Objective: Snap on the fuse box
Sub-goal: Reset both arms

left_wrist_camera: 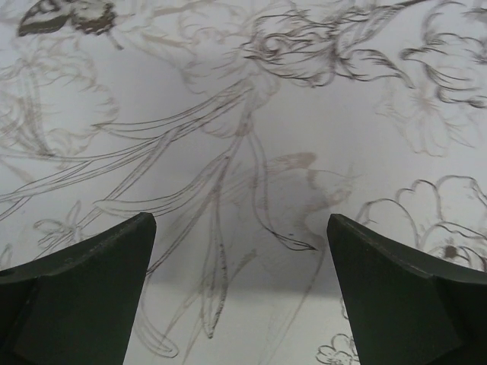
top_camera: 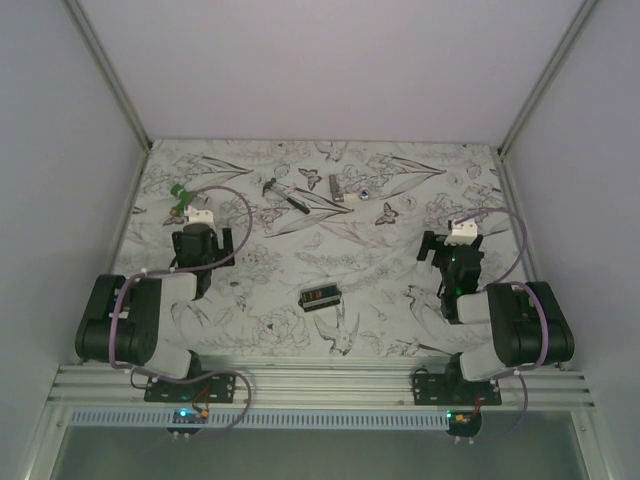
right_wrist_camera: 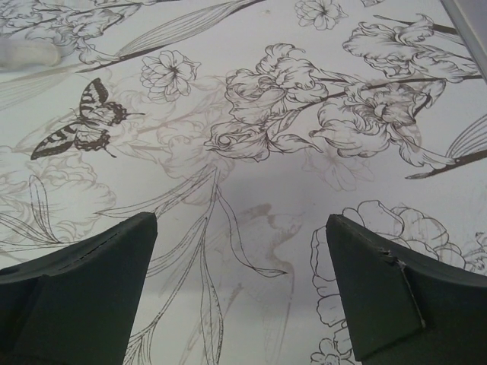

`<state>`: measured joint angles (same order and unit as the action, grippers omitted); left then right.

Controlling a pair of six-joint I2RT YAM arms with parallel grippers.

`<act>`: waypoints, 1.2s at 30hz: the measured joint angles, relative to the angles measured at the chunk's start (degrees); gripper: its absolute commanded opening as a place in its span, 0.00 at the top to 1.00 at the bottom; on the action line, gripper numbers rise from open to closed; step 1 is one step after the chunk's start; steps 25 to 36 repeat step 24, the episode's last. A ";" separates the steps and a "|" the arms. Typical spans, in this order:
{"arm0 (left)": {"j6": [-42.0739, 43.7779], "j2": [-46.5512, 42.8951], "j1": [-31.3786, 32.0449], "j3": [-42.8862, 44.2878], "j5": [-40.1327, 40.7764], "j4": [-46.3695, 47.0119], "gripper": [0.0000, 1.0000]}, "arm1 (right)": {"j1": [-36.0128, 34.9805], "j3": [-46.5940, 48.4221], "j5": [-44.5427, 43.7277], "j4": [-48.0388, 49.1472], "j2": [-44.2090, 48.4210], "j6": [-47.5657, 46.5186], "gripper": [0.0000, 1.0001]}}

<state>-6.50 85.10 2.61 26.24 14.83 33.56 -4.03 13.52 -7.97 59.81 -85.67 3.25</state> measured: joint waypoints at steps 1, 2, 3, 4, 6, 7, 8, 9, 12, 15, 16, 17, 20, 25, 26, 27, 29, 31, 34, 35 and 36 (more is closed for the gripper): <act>0.68 0.02 -0.02 -0.76 -1.49 1.70 0.00 | 0.11 0.11 0.72 0.07 0.00 -0.04 0.01; 1.29 0.11 -0.04 -1.55 -2.82 3.56 0.00 | 0.17 0.22 1.11 0.09 0.00 -0.04 0.01; 1.97 0.28 -0.04 -2.54 -4.15 5.60 0.00 | 0.22 0.28 1.55 0.17 0.00 -0.04 0.01; 2.32 0.42 -0.04 -3.30 -5.11 7.32 0.00 | 0.22 0.33 1.90 0.33 0.00 -0.04 0.01; 3.13 0.57 -0.13 -3.91 -6.75 9.01 0.00 | 0.22 0.35 2.49 0.52 0.00 -0.04 0.01; 3.37 0.66 -0.15 -3.98 -7.37 9.57 0.00 | 0.22 0.35 2.56 0.59 0.00 -0.04 0.01; 3.58 0.74 -0.15 -4.02 -7.82 10.12 0.00 | 0.22 0.35 2.73 0.74 0.00 -0.04 0.01; 3.67 0.76 -0.15 -4.02 -8.11 10.45 0.00 | 0.22 0.35 2.80 0.85 0.00 -0.04 0.01; 4.07 0.76 -0.24 -4.02 -9.01 11.43 0.00 | 0.22 0.35 3.02 1.11 0.00 -0.04 0.01; 4.24 0.76 -0.39 -4.02 -9.40 11.82 0.00 | 0.22 0.35 3.10 1.25 0.00 -0.04 0.01; 4.26 0.76 -0.44 -4.02 -9.42 11.85 0.00 | 0.22 0.35 3.17 1.25 0.00 -0.04 0.01; 4.28 0.76 -0.44 -4.02 -9.44 11.87 0.00 | 0.22 0.35 3.19 1.25 0.00 -0.04 0.01; 4.44 0.76 -0.44 -4.02 -9.46 11.87 0.00 | 0.24 0.35 3.21 1.25 0.00 -0.04 0.01; 4.61 0.79 -0.44 -4.02 -9.70 11.87 0.00 | 0.24 0.35 3.21 1.25 0.00 -0.04 0.01; 4.61 0.79 -0.44 -4.02 -9.70 11.87 0.00 | 0.24 0.35 3.21 1.25 0.00 -0.04 0.01; 4.61 0.79 -0.44 -4.02 -9.70 11.87 0.00 | 0.24 0.35 3.21 1.25 0.00 -0.04 0.01; 4.61 0.79 -0.44 -4.02 -9.70 11.87 0.00 | 0.24 0.35 3.21 1.25 0.00 -0.04 0.01; 4.61 0.79 -0.44 -4.02 -9.70 11.87 0.00 | 0.24 0.35 3.21 1.25 0.00 -0.04 0.01; 4.61 0.79 -0.44 -4.02 -9.70 11.87 0.00 | 0.24 0.35 3.21 1.25 0.00 -0.04 0.01; 4.61 0.79 -0.44 -4.02 -9.70 11.87 0.00 | 0.24 0.35 3.21 1.25 0.00 -0.04 0.01; 4.61 0.79 -0.44 -4.02 -9.70 11.87 0.00 | 0.24 0.35 3.21 1.25 0.00 -0.04 0.01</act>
